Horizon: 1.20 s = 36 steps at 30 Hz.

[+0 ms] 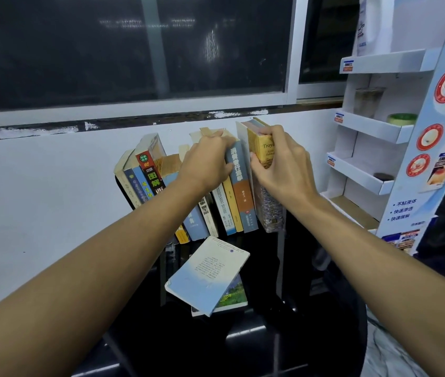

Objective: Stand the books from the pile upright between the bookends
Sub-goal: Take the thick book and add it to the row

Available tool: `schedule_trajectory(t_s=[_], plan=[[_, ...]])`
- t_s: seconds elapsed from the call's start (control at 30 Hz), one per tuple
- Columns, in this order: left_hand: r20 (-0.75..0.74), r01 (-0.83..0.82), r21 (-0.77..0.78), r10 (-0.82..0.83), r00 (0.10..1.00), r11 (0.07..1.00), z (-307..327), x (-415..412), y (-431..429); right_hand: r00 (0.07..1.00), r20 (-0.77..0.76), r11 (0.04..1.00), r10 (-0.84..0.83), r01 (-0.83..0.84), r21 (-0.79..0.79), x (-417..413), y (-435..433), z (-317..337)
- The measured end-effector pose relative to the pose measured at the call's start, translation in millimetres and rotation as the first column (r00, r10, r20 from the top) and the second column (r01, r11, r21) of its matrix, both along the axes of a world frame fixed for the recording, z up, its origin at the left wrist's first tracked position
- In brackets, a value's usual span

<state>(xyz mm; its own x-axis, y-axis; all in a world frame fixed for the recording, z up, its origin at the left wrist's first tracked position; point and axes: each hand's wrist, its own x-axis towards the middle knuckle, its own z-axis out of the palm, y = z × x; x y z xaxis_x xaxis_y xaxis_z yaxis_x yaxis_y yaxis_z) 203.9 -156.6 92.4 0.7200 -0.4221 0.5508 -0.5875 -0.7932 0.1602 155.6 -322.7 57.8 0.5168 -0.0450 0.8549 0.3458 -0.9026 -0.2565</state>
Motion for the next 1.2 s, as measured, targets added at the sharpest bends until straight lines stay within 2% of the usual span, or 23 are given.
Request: schedule_trajectory(t_s=[0.57,0.9,1.07,1.2], plan=[[0.019,0.001,-0.014,-0.001,1.0,1.0,-1,-3,1,1.0,0.001,0.999,0.014,-0.014,0.053,46,-1,-34],[0.005,-0.001,-0.024,0.001,1.0,1.0,-4,1,2,0.998,-0.035,0.989,0.055,-0.05,0.138,59,-8,-50],[0.003,-0.006,-0.022,0.006,1.0,1.0,-4,0,2,0.991,-0.053,0.979,0.121,-0.111,0.169,55,-13,-46],[-0.003,-0.019,-0.017,0.019,1.0,1.0,-4,0,2,0.966,-0.141,0.966,0.216,-0.191,0.173,48,-22,-38]])
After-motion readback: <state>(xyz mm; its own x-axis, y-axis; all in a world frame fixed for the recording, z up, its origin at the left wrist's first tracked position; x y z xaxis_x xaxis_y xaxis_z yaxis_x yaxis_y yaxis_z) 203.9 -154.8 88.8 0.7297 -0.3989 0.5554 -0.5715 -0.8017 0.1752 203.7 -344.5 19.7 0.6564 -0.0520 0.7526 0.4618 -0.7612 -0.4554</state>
